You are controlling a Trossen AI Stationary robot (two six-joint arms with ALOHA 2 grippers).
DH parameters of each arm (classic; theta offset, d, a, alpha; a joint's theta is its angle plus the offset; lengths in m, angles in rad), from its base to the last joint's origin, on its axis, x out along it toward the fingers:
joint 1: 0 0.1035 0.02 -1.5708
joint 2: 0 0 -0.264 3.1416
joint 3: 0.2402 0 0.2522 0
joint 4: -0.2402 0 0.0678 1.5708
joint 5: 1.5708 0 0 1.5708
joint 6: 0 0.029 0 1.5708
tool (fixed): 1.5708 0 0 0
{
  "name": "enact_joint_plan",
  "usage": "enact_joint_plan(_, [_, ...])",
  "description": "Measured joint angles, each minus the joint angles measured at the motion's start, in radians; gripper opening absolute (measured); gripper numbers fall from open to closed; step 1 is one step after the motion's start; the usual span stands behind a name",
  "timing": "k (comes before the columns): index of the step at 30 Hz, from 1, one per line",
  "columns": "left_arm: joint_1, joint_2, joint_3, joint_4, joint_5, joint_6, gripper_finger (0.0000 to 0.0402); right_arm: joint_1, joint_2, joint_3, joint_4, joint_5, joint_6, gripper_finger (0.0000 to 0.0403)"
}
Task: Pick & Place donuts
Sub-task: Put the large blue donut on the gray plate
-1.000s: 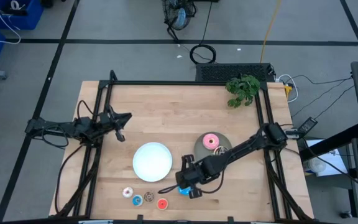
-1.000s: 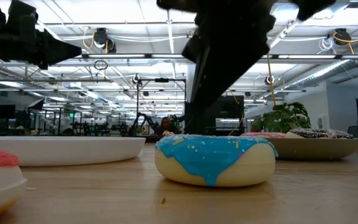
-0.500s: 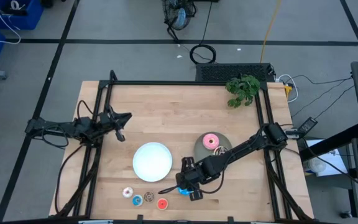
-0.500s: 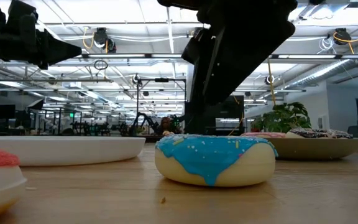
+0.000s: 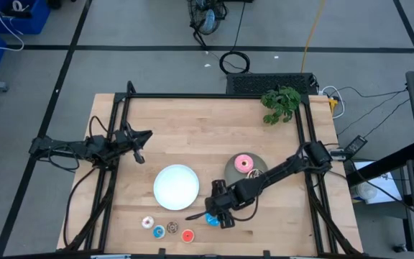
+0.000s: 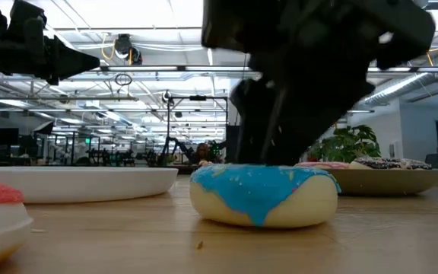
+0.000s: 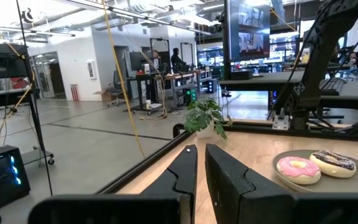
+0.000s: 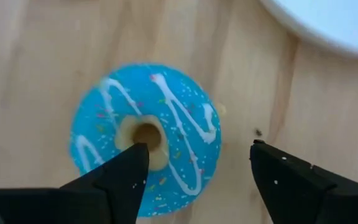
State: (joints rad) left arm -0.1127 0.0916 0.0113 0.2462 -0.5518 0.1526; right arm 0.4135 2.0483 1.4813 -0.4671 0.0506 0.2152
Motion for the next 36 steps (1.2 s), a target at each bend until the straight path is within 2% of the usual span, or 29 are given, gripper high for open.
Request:
enact_joint_plan(12, [0.000, 0.000, 0.000, -0.001, 0.000, 0.000, 0.0037, -0.008, -0.001, -0.057, 0.142, 0.001, -0.014, 0.0254])
enact_joint_plan(21, [0.000, 0.000, 0.000, -0.001, 0.001, -0.021, 0.0037, -0.008, -0.004, -0.146, 0.195, 0.003, 0.036, 0.0253])
enact_joint_plan(24, [0.000, 0.000, 0.000, 0.011, 0.001, -0.022, 0.0037, -0.008, -0.005, -0.158, 0.219, 0.006, 0.064, 0.0240])
enact_joint_plan(28, [0.000, 0.000, 0.000, 0.013, 0.000, -0.009, 0.0037, -0.008, -0.003, -0.159, 0.245, 0.005, 0.057, 0.0186])
enact_joint_plan(33, [0.000, 0.000, 0.000, 0.005, 0.000, -0.002, 0.0037, -0.018, -0.002, -0.159, 0.265, -0.010, 0.059, 0.0082])
enact_joint_plan(36, [0.000, 0.000, 0.000, 0.005, 0.000, 0.000, 0.0037, -0.025, -0.002, -0.150, 0.254, -0.077, 0.060, 0.0022])
